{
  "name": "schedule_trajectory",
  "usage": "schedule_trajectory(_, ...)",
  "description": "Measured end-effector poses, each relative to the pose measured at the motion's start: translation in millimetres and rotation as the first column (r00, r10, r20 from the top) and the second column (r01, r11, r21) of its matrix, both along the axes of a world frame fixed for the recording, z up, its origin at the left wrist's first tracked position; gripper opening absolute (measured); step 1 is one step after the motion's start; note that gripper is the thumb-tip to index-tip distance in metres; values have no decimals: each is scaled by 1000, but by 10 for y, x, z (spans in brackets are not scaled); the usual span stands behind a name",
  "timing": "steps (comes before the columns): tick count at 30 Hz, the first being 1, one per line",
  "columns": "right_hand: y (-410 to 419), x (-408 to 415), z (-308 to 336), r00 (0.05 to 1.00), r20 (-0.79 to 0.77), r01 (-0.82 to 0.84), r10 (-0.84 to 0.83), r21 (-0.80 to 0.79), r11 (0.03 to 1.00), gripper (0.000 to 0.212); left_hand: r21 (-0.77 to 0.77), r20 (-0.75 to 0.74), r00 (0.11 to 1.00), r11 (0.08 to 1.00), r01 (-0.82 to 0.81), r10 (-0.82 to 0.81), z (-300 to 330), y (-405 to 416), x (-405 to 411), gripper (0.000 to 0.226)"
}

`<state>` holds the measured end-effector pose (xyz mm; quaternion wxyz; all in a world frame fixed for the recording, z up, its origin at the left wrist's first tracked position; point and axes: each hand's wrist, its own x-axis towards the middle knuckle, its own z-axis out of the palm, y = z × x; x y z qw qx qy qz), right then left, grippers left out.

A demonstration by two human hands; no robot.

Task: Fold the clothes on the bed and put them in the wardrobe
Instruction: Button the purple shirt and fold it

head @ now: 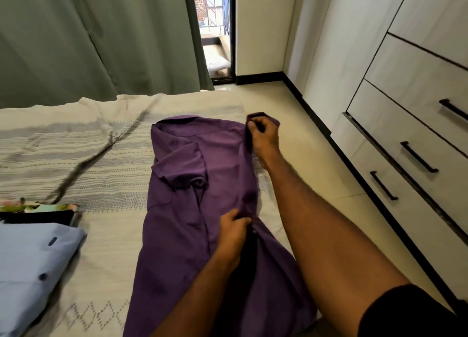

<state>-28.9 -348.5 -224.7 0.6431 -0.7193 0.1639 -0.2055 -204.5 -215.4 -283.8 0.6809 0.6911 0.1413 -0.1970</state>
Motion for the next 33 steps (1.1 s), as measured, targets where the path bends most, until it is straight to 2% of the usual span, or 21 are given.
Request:
schedule_trajectory(2, 326, 99, 161, 997, 7, -76, 78, -153, 985, 12, -167, -186, 969, 967, -192, 160, 54, 257, 16, 22)
schedule_trajectory(3, 512, 126, 220, 994, -9, -105, 105, -223, 969, 14, -194, -252, 940, 940, -281, 229, 60, 421, 33, 24)
schedule_trajectory(7, 1279, 242, 298, 960, -121, -279, 252, -387, 879, 12, -220, -348, 870, 872, -438, 349, 76, 1083, 93, 25)
schedule_trajectory(9, 1539, 265, 222, 930, -205, -366, 304, -453, 813, 13, -197, -338, 888, 899, -391, 312, 41, 1251, 77, 18)
schedule_trajectory(10, 1634, 263, 177, 920, -234, -391, 315, -478, 786, 13, -128, -285, 915, 934, -333, 287, 2, 1299, 63, 34)
schedule_trajectory(12, 1785, 250, 130, 911, -259, -409, 319, -493, 768, 12, 160, -145, 972, 974, -161, 185, -74, 1382, 49, 75)
schedule_trajectory(13, 1803, 223, 129, 918, -248, -393, 308, -484, 782, 11, 279, -98, 987, 956, -93, 124, -108, 1392, 25, 82)
schedule_trajectory(14, 1759, 213, 149, 935, -217, -353, 281, -480, 803, 11, 342, -56, 995, 938, -63, 87, -111, 1371, 24, 80)
schedule_trajectory(16, 1612, 170, 159, 972, -154, -230, 176, -498, 836, 12, 372, -12, 998, 927, -46, 54, -118, 1387, 50, 65)
schedule_trajectory(18, 1367, 59, 90, 983, -164, -157, 79, -543, 825, 12, 349, -16, 1000, 937, -5, 12, -143, 1431, 116, 59)
schedule_trajectory(20, 1098, -165, -88, 936, -345, -274, 71, -588, 761, 15, 321, -57, 998, 946, 50, -33, -151, 1466, 141, 59)
schedule_trajectory(22, 889, -506, -273, 854, -515, -402, 78, -556, 727, 27, 318, -89, 995, 945, 73, -47, -162, 1489, 155, 59)
schedule_trajectory(24, 748, -869, -391, 861, -507, -340, 48, -502, 795, 37, 330, -87, 994, 940, 87, -62, -164, 1503, 157, 57)
schedule_trajectory(26, 668, -1284, -441, 856, -507, -375, 98, -481, 793, 28, 357, -80, 994, 929, 101, -78, -99, 1490, 101, 53)
schedule_trajectory(28, 618, -1718, -456, 761, -609, -558, 223, -441, 703, 30, 380, -82, 992, 917, 122, -98, -37, 1478, 71, 49)
schedule_trajectory(31, 583, -2277, -341, 519, -798, -819, 305, -362, 446, 52, 328, -114, 988, 934, 139, -106, 64, 1482, 34, 44)
schedule_trajectory(32, 573, -2417, -307, 476, -823, -859, 310, -360, 363, 49, 279, -138, 986, 951, 134, -99, 85, 1494, 14, 45)
schedule_trajectory(33, 572, -2503, -255, 468, -819, -873, 333, -368, 321, 42, 214, -168, 983, 971, 111, -75, 122, 1506, 20, 45)
